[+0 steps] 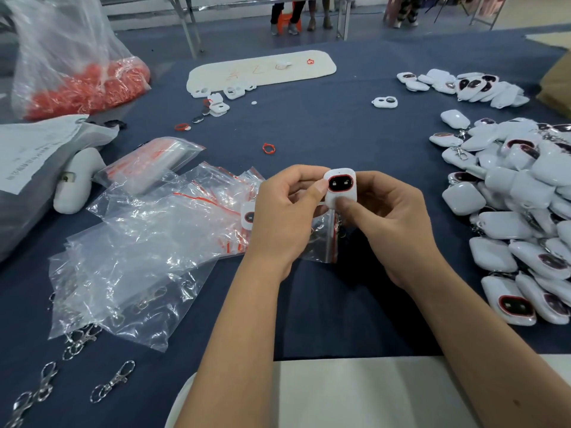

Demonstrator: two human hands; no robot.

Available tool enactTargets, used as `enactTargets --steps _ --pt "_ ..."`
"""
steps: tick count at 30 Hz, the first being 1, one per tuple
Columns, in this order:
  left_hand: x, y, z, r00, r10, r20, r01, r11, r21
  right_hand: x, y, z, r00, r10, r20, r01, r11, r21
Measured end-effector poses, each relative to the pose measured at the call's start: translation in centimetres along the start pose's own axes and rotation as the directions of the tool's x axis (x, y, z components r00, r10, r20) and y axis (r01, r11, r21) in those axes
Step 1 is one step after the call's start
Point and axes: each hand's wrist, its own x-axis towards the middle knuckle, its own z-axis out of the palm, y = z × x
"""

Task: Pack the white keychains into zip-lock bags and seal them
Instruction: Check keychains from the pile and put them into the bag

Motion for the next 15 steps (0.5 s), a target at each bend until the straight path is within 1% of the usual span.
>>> enactTargets --steps 8,11,13,15 --pt "0.02 -0.28 0.13 1.0 0.012 -0.01 -0.012 0.999 0.051 0.18 0.23 -0.1 0.998 0.049 0.029 -0.051 0.997 0.061" --pt "0.01 -0.17 0.43 0.998 0.017 -0.052 -0.014 0.998 0.059 0.25 0.21 -0.02 0.999 0.05 -0.016 -0.049 0.996 0.074" --pt "0.05 -0.36 0.71 0.989 0.03 -0.146 -0.009 0.989 0.146 0.34 0.26 -0.02 0.993 0.059 -0.103 -0.053 0.997 0.064" --pt "0.12 -0.74 0.8 0.974 0.083 -0.212 -0.007 0.942 0.335 0.47 0.3 -0.19 0.984 0.074 -0.163 -0.066 0.996 0.057"
